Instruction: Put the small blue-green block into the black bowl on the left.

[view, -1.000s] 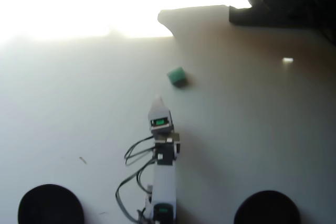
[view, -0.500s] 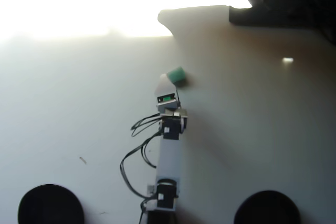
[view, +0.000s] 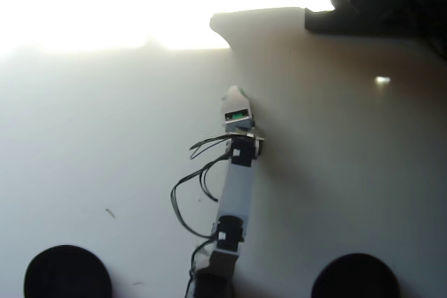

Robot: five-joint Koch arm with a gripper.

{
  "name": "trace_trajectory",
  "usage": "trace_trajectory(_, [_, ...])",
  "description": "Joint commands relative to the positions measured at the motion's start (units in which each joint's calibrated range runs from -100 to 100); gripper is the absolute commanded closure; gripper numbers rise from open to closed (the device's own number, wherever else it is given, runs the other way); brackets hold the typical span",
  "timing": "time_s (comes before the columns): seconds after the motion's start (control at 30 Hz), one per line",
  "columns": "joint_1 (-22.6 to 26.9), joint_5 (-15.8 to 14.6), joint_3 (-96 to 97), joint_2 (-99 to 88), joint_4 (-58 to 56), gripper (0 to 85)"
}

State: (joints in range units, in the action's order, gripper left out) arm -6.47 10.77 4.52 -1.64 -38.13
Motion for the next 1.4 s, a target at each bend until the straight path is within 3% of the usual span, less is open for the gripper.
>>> trace_trajectory(0.0, [-0.1, 0.9, -4.9, 0.8, 0.1, 38.7])
trace_trajectory(0.37, [0.5, 1.6, -8.5, 6.2, 0.3, 41.3])
trace_trajectory(0.57, [0.8, 1.2, -10.0, 7.1, 0.4, 57.2])
trace_trajectory(0.73, [1.1, 1.2, -10.3, 7.2, 0.8, 63.7])
trace_trajectory(0.87, [1.1, 1.1, -8.7, 5.7, 2.9, 82.3])
trace_trajectory(1.37, [8.4, 1.1, -6.9, -11.6, -0.1, 82.4])
